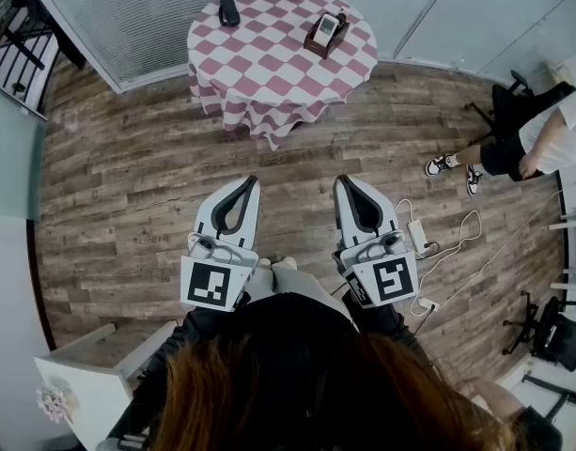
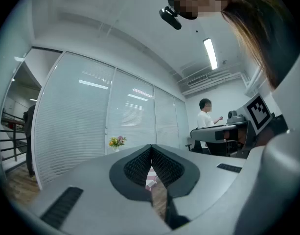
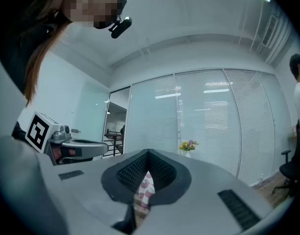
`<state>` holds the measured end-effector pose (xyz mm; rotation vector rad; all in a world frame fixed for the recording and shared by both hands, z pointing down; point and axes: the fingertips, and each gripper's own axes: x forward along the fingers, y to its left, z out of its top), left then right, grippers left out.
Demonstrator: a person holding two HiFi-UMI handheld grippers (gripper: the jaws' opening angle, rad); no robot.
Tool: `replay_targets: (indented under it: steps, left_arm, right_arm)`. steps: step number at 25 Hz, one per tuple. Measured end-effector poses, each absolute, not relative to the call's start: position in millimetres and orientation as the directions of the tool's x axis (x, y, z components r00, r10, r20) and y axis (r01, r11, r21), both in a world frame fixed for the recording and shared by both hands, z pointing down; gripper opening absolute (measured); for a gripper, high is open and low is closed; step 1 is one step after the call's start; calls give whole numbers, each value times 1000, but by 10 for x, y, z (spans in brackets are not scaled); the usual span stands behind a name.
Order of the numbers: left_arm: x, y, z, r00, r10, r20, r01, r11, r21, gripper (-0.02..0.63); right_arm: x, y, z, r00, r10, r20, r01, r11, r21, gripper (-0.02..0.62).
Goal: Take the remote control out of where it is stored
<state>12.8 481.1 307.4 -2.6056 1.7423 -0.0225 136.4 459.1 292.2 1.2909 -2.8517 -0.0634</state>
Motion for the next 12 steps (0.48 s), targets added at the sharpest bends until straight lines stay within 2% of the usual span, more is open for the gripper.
replay_targets:
  steps: [12]
  left_arm:
    - [188, 4611, 3102, 372, -928, 9, -928, -372, -20, 9]
  right_arm:
    - [1388, 4420, 2902, -696, -716, -44, -717, 697, 10, 14]
